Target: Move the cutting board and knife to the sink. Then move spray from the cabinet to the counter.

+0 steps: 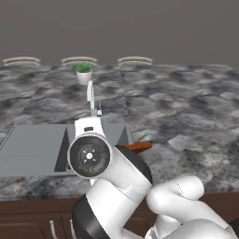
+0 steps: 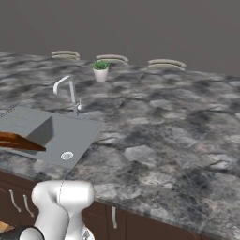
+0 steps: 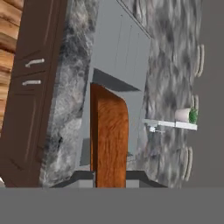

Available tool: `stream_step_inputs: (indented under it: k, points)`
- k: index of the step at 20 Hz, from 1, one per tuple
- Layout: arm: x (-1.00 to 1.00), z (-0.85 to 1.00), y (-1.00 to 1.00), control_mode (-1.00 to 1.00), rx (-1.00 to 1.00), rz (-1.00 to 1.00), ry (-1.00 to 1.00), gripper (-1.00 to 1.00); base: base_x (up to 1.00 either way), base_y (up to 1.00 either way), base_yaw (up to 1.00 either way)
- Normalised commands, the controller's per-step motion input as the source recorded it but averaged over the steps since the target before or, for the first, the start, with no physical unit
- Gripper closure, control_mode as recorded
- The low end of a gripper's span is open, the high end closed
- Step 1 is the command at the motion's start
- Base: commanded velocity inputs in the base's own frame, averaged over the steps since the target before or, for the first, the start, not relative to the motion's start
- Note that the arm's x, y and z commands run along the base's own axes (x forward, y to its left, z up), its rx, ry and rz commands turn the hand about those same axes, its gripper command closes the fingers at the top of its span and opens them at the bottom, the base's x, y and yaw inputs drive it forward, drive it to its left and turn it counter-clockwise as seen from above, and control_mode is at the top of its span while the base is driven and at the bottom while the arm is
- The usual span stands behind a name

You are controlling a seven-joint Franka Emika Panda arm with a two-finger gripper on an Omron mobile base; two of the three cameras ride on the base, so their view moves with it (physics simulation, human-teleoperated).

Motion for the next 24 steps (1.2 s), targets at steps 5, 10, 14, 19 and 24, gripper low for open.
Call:
stream_step_inputs:
  k: [5, 10, 14, 19, 24]
  points:
    - [0.31, -0.49, -0.27, -1.00, -0.03, 0.41, 0.18, 1.00, 0.00, 0.00, 0.00]
    - [0.01, 0.10, -0.10, -1.00, 0.02, 0.05, -0.01, 1.00, 0.00, 0.00, 0.00]
    - [0.00, 0.78, -0.28, -1.00, 0.13, 0.01, -0.05, 1.00, 0.00, 0.00, 0.00]
    - [0.17, 0.08, -0.45, -1.00, 0.10, 0.11, 0.02, 1.00, 0.00, 0.00, 0.00]
    - [0.40, -0.10, -0.61, -1.00, 0.06, 0.21, 0.15, 1.00, 0.00, 0.00, 0.00]
